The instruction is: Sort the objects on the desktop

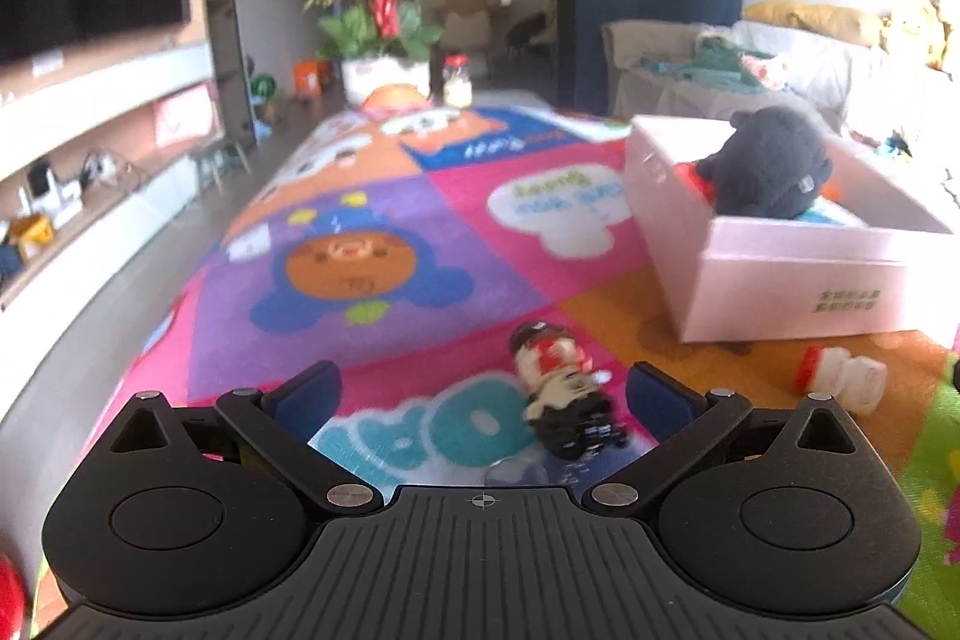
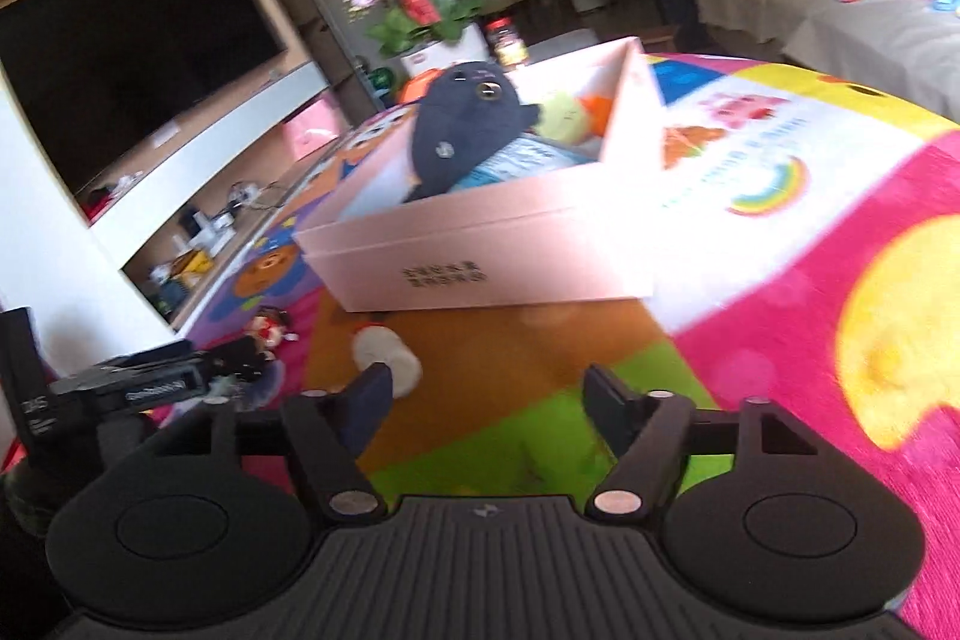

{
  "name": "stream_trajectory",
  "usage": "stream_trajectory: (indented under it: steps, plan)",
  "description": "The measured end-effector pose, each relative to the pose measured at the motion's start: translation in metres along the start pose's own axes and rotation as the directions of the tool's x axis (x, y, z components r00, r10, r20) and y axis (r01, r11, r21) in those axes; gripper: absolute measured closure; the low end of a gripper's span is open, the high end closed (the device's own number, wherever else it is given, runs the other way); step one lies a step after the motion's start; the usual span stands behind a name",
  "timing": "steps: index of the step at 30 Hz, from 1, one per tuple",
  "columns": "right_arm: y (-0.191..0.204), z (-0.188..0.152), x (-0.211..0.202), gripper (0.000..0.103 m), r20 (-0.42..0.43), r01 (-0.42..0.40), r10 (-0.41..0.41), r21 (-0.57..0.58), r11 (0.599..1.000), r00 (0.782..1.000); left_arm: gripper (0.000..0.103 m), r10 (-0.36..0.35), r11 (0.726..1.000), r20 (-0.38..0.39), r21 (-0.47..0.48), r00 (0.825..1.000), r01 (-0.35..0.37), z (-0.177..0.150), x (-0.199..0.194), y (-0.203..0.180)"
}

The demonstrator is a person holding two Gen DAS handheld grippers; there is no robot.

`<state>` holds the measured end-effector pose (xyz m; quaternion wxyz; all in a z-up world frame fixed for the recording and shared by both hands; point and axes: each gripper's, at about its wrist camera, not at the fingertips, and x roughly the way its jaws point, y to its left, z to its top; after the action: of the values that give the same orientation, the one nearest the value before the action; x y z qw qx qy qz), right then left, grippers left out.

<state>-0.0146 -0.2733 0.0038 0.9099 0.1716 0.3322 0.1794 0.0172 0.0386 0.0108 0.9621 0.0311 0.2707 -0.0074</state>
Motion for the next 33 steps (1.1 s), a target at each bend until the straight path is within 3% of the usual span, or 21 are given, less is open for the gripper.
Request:
stream_trajectory:
  steps: [3, 7, 8, 9, 10, 16, 17, 21, 23, 26, 30, 33]
  plan:
    - [0.002, 0.000, 0.001, 0.012, 0.027, 0.025, -0.025, -0.002, 1.000, 0.999, 0.000, -0.124, 0.991, -0.003, 0.039, 0.992, 0.124, 0.004, -0.011, -0.017]
    - [-0.004, 0.002, 0.005, 0.009, 0.039, 0.052, -0.053, 0.035, 0.998, 0.998, 0.003, -0.284, 0.950, -0.023, 0.128, 0.959, 0.284, 0.007, -0.021, -0.050]
    - [-0.009, 0.002, 0.001, 0.007, 0.049, 0.054, -0.056, 0.052, 0.997, 0.997, 0.011, -0.309, 0.938, -0.032, 0.151, 0.950, 0.311, 0.008, -0.021, -0.059]
    - [-0.012, 0.002, 0.000, 0.006, 0.062, 0.055, -0.059, 0.071, 0.996, 0.996, 0.023, -0.327, 0.929, -0.048, 0.169, 0.944, 0.330, 0.009, -0.019, -0.067]
    - [-0.015, 0.002, -0.001, 0.005, 0.073, 0.057, -0.064, 0.092, 0.994, 0.995, 0.027, -0.342, 0.920, -0.072, 0.177, 0.937, 0.349, 0.011, -0.014, -0.075]
    - [-0.025, 0.001, -0.004, 0.003, 0.101, 0.074, -0.091, 0.167, 0.983, 0.991, 0.029, -0.402, 0.907, -0.178, 0.060, 0.898, 0.418, 0.020, 0.017, -0.094]
    - [-0.025, 0.001, -0.005, 0.002, 0.104, 0.075, -0.093, 0.169, 0.983, 0.990, 0.031, -0.396, 0.910, -0.188, 0.055, 0.899, 0.412, 0.021, 0.022, -0.094]
    - [-0.025, 0.000, -0.007, 0.002, 0.107, 0.076, -0.095, 0.170, 0.983, 0.990, 0.054, -0.373, 0.912, -0.207, 0.101, 0.905, 0.399, 0.014, 0.026, -0.102]
    - [-0.025, -0.001, -0.007, 0.002, 0.108, 0.076, -0.095, 0.172, 0.982, 0.990, 0.054, -0.367, 0.905, -0.196, 0.150, 0.909, 0.397, 0.012, 0.023, -0.107]
    - [-0.025, -0.001, -0.008, 0.001, 0.111, 0.078, -0.098, 0.174, 0.982, 0.989, 0.054, -0.321, 0.890, -0.119, 0.301, 0.940, 0.342, 0.008, 0.009, -0.117]
    - [-0.024, -0.001, -0.007, 0.000, 0.115, 0.083, -0.104, 0.178, 0.981, 0.988, 0.054, -0.260, 0.835, -0.004, 0.501, 0.966, 0.226, 0.000, -0.006, -0.133]
    - [-0.025, -0.001, -0.008, 0.000, 0.115, 0.084, -0.105, 0.179, 0.980, 0.988, 0.054, -0.227, 0.758, 0.053, 0.637, 0.972, 0.142, -0.014, -0.009, -0.146]
